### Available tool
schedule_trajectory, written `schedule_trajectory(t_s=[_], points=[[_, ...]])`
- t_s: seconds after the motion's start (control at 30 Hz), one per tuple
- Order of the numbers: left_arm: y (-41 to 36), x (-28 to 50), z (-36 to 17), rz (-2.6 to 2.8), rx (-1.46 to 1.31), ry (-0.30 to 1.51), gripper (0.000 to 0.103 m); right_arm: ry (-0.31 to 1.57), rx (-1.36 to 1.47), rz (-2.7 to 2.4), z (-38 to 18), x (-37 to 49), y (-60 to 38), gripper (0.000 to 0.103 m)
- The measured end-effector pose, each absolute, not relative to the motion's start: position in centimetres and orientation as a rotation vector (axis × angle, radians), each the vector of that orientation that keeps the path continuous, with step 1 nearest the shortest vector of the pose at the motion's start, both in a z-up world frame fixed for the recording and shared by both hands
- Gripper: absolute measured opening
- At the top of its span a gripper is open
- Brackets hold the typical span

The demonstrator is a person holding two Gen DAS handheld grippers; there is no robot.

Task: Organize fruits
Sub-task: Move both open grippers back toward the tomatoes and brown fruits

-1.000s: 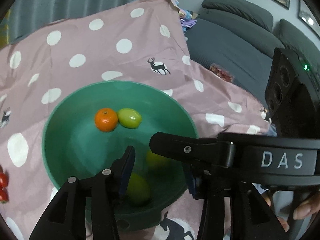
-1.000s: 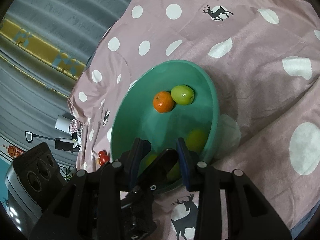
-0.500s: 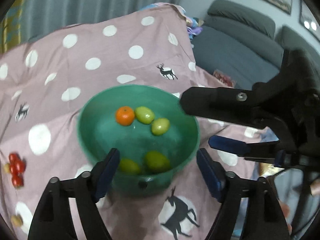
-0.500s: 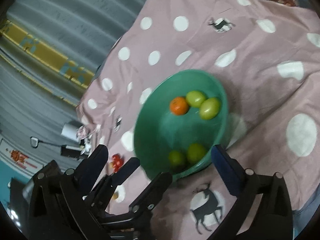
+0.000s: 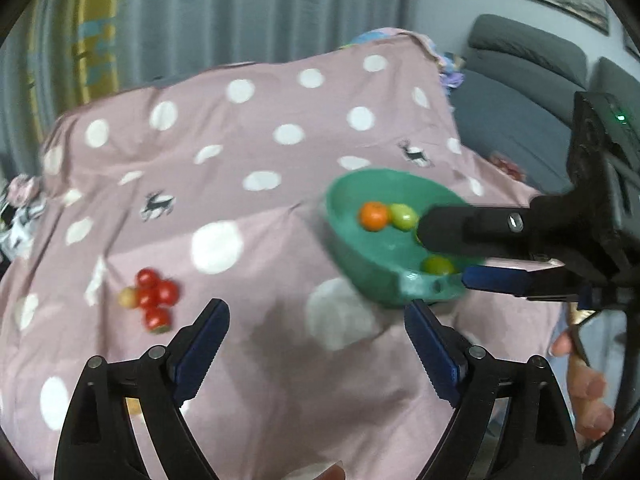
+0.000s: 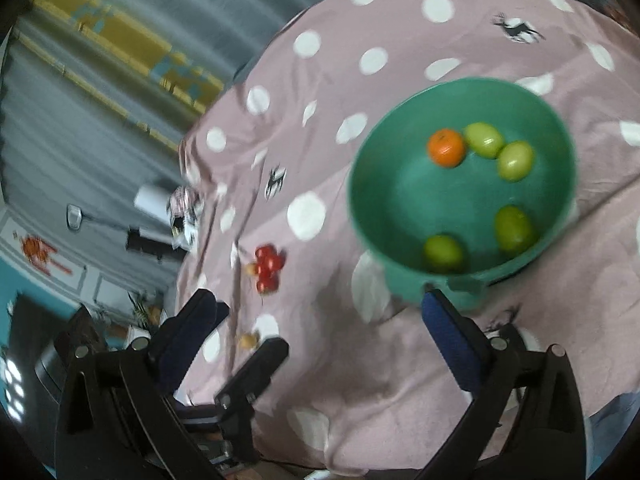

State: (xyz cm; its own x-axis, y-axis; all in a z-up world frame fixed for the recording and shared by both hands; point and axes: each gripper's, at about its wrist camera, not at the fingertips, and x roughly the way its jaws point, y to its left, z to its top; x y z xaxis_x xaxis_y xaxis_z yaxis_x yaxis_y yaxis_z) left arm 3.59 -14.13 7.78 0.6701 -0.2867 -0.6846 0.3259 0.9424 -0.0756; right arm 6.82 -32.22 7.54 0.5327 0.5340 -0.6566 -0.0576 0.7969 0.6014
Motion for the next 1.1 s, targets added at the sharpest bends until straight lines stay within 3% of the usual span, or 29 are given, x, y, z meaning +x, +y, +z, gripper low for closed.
schedule_trajectory(t_s=[0.2,0.47,1.1], points=[[-9.1,1.8,5.3,-0.195,0.118,0.749,0.089,1.027,0.470,0.419,5.8,7.5,-29.0,0.102],[-1.3,3.6,1.3,-0.045,-0.210,0.929,0.089,1.083,0.443,0.437,4.2,8.4,-25.2,0.102],[3.8,0.6,-0.4,0.090,-0.126,0.935,0.089,1.141,0.416,0.508,1.7,10.5,-18.0,0.102]])
